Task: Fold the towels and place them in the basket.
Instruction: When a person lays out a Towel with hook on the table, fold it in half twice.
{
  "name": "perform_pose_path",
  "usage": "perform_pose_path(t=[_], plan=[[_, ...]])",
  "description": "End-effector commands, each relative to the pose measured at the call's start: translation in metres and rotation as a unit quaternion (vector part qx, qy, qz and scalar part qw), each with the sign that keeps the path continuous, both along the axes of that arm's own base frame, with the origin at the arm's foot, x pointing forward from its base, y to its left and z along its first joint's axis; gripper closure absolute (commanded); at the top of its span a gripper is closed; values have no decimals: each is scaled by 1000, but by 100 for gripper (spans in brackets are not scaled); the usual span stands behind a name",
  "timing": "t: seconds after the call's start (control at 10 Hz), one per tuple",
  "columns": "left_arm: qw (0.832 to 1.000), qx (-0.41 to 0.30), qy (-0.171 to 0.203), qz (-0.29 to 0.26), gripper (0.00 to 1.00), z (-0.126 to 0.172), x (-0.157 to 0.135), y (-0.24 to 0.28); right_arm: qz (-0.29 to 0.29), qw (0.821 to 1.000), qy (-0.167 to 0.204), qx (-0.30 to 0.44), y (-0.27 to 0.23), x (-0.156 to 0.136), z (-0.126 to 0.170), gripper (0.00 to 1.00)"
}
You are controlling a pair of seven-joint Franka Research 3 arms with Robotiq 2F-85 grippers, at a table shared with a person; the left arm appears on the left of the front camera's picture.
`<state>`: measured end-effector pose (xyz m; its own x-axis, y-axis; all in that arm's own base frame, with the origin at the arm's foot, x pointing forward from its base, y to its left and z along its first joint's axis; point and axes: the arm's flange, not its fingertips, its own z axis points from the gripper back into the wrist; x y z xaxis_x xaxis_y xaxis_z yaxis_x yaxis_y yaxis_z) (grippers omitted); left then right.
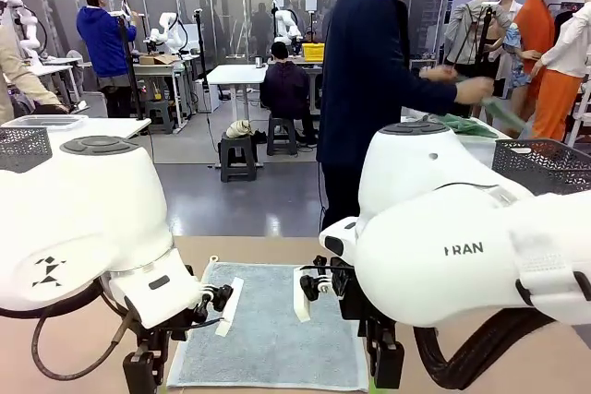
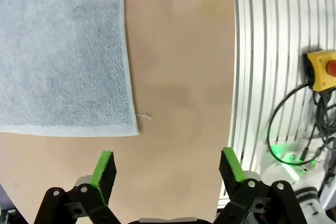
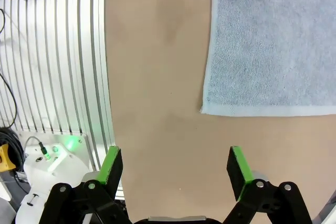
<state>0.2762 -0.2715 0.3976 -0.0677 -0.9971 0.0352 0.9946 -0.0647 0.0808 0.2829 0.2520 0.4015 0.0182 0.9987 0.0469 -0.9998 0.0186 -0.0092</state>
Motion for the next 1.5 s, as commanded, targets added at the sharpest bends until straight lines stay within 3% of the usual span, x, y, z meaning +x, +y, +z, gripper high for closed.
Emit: perform_pose_path(t=[0.0,0.6,1.0,1.4], plan=[[1000,11,-5,15,0,-9,4,4,-1,1000,-16,-4,-1,4,-8,0],[999,22,-12,38,0,-50,29,16,-28,999,-36,-12,-6,29,-60,0],[999,10,-9,43,0,-82,43,24,-39,999,-10,-23,-4,37,-89,0],[999,9,-4,44,0,-96,49,29,-58,998,16,-19,-4,38,-102,0]])
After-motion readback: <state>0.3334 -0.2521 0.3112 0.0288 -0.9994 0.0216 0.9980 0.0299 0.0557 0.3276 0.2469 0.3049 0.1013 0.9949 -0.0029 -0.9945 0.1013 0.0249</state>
